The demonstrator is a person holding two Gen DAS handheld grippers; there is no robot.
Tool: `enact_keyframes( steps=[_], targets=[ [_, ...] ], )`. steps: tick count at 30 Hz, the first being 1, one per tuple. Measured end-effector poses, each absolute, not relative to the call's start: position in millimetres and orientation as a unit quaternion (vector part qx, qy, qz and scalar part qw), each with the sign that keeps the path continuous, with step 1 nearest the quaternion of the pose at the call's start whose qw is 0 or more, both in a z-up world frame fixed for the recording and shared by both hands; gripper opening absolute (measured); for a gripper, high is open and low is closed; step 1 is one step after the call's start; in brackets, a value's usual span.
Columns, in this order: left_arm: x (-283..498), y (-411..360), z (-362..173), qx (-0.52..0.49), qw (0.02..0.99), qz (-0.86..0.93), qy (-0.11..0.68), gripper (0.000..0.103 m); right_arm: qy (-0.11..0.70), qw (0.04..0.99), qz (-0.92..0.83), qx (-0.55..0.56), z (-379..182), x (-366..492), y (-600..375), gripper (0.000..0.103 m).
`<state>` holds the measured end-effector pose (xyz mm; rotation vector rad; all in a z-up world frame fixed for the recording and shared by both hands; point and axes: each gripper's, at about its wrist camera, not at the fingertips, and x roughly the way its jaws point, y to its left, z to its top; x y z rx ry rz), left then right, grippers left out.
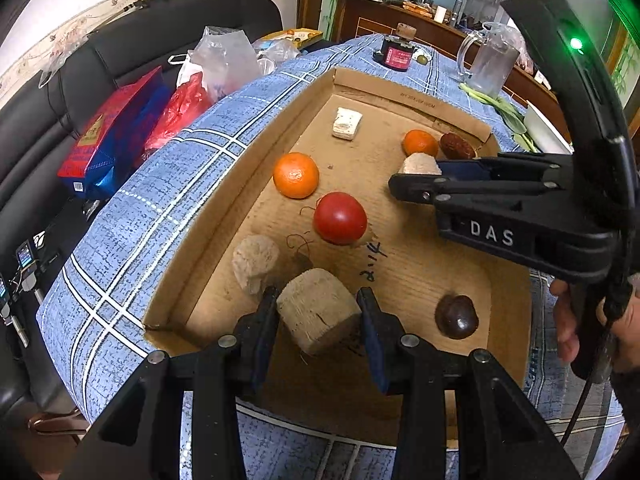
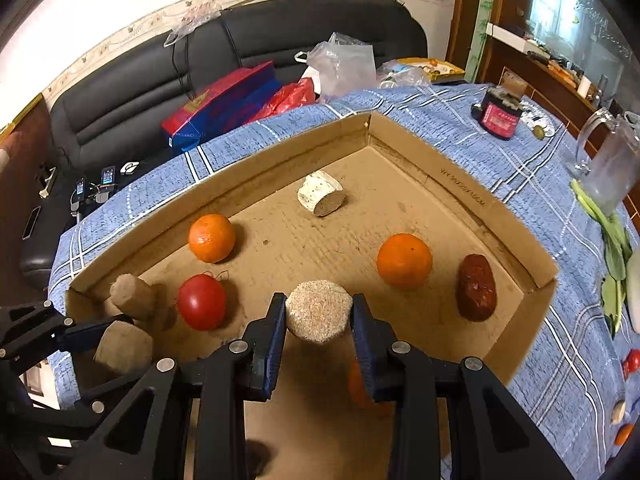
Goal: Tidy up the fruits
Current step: 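Carry the bun and cube with both tools over the cardboard tray, then open both tools to drop the bun and cube into the tray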
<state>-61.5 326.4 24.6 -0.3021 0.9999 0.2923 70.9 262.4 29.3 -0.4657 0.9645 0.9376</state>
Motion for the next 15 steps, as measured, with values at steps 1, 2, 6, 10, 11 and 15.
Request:
enact_keyframes(
  steps=[1,2,6,10,11,15],
  targets=[
    [-61.0,326.6,23.2,-0.145,0.856,0.139,0.477,0.039,0.443,0.757,0.43,-0.216,27.8,72.1,263.4,0.035],
    [-59.4,326.0,23.0,-0.142,0.856,0.139,0.477,0.039,0.444,0.755,0.43,-0.219,25.7,73.3,264.4,0.035],
    [-57.2,324.7,20.3,-0.138,0.855,0.141,0.48,0.039,0.442,0.752,0.433,-0.227,22.4,73.3,266.8,0.035],
    [-55.8,322.8,19.3,-0.131,0.855,0.145,0.481,0.039,0.441,0.753,0.432,-0.227,22.3,74.0,266.5,0.035],
    [-55.2,322.7,19.2,-0.13,0.855,0.145,0.481,0.039,0.441,0.754,0.43,-0.229,22.5,74.2,266.2,0.035],
    [-55.5,321.0,19.2,-0.129,0.854,0.142,0.484,0.044,0.439,0.755,0.43,-0.229,24.1,73.6,264.3,0.037]
  ],
)
